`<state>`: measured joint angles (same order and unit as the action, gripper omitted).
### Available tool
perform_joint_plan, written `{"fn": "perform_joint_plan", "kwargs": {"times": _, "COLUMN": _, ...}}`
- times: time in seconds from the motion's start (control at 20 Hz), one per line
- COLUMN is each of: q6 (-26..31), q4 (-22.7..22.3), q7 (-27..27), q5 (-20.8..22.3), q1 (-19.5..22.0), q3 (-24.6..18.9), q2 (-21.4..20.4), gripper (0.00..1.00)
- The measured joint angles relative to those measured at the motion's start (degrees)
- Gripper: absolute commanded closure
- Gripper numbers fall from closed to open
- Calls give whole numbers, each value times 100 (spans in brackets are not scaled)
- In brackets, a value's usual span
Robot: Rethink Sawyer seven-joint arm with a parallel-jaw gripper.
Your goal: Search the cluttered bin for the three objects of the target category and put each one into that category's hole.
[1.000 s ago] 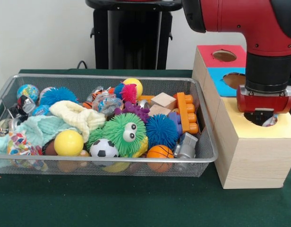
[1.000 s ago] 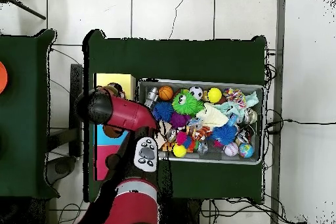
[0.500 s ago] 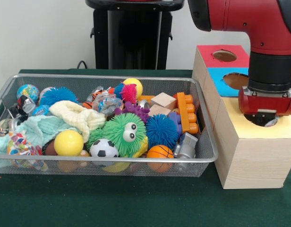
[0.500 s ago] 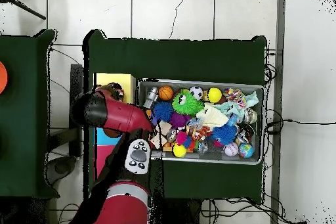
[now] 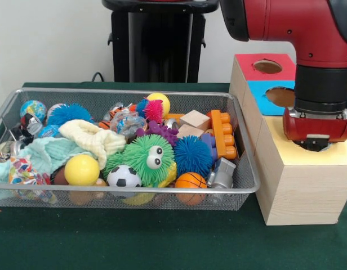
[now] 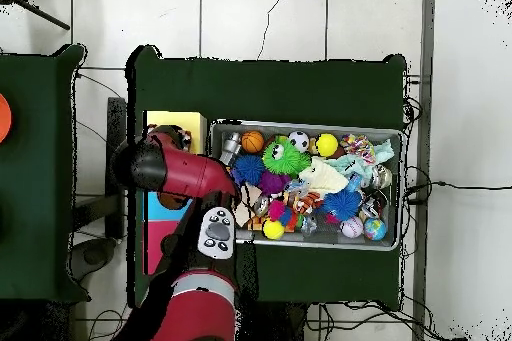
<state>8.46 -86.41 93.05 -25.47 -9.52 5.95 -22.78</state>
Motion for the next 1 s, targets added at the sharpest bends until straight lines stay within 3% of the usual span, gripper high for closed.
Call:
{"fn": "perform_joint_plan", "kwargs": {"times": 0.4, "q6": 44, "q4": 54, "q7": 1, "q5": 12, "q1": -202, "q3": 229, "q2": 38, "gripper": 100}}
{"fn": "perform_joint_plan", "kwargs": {"times": 1.0, "q6": 1723, "q4": 464, "q7": 1, "q5": 17, "q1": -917, "q3": 1305, "q2": 52, "gripper": 100}}
